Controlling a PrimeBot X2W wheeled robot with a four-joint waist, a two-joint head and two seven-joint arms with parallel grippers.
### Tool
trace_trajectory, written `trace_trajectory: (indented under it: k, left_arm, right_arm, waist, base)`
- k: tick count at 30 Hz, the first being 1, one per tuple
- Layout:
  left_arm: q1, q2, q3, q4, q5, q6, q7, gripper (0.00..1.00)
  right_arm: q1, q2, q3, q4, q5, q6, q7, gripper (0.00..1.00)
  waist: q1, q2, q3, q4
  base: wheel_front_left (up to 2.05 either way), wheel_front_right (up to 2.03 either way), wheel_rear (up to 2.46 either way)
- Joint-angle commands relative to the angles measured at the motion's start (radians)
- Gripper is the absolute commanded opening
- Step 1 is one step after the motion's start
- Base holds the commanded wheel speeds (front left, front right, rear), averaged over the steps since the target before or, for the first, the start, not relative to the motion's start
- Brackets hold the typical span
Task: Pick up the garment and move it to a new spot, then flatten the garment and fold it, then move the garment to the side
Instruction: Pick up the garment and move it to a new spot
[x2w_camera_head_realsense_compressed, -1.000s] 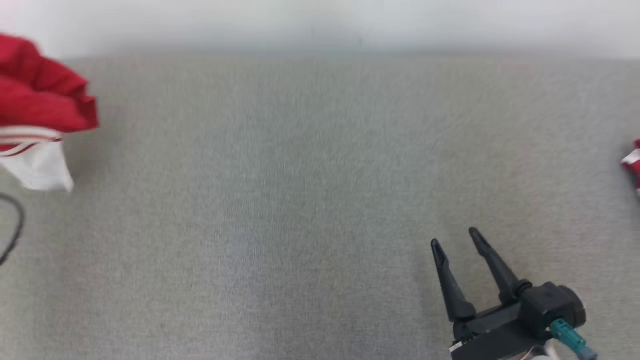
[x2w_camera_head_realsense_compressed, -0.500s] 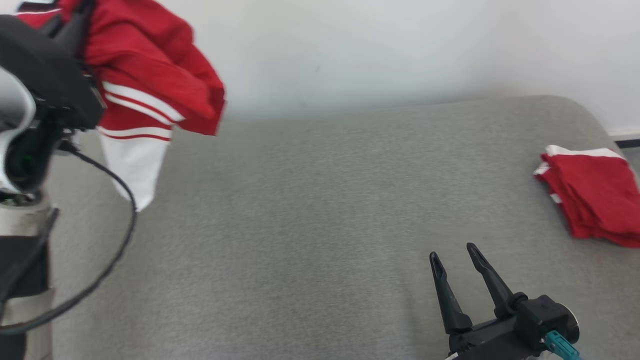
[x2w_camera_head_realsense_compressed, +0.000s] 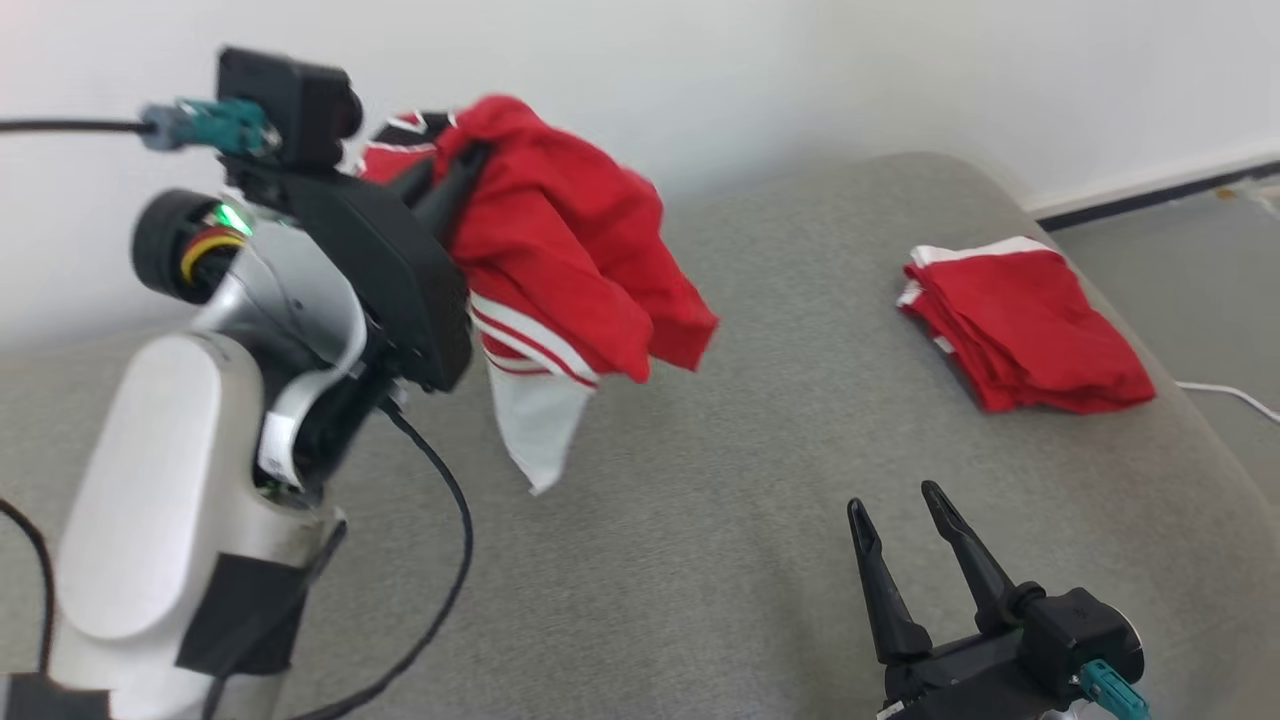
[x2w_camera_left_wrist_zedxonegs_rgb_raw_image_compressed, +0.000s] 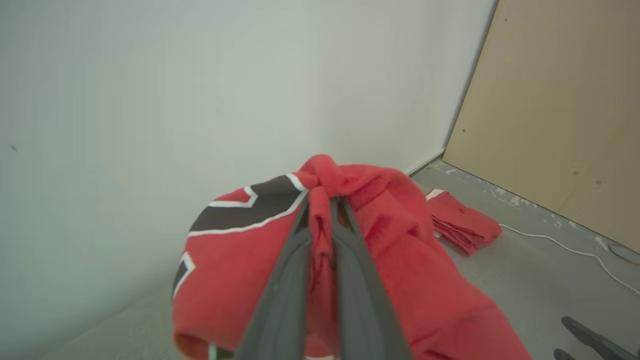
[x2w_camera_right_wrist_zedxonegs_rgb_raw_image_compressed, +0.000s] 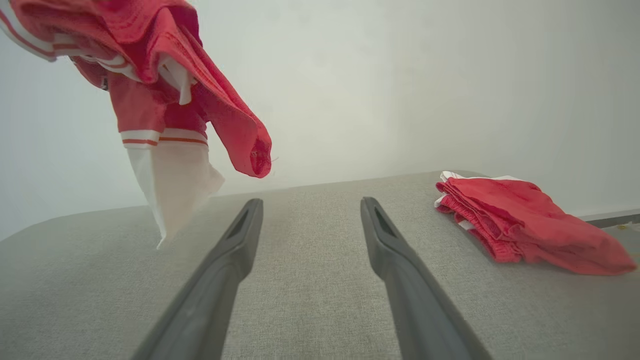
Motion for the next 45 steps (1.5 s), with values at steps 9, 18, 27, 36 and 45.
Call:
trace_trajectory:
  k: [9,18,27,36,45]
  left_arm:
    - [0.139,0.002,-0.082,0.110,0.048,-0.007,-0.130,0.00]
    - [0.296,-0.035,-0.119,0.310,0.123,0.045,-0.343,0.00]
    - [0.350,-0.106,-0.117,0.469,0.149,0.108,-0.609,1.00]
    - [0.482,-0.108,-0.063,0.356,0.162,0.138,-0.894,1.00]
    - [0.710,-0.114,0.033,0.106,0.244,0.157,-0.903,1.00]
  right_arm:
    - [-0.022,0.001,0.014,0.003,0.015,-0.003,-0.006,1.00]
    - [-0.008,-0.017,0.014,0.009,0.014,-0.003,-0.004,1.00]
    - [0.016,-0.028,0.007,-0.010,0.007,-0.003,0.019,1.00]
    - [0.067,-0.033,-0.056,-0.034,0.005,-0.003,0.030,1.00]
    - [0.104,-0.019,-0.136,-0.052,-0.001,-0.003,0.026,1.00]
  waist:
    - [0.0000,0.0001,0.056,-0.083]
    - [0.0000,0.0001,0.038,-0.068]
    - [0.0000,0.0001,0.001,-0.006]
    - [0.0000,0.0001,-0.038,0.097]
    - [0.0000,0.0001,-0.054,0.196]
  base:
    - [0.00,0.00,0.00]
    - [0.00,0.00,0.00]
    - [0.00,0.00,0.00]
    - [0.00,0.00,0.00]
    - [0.00,0.00,0.00]
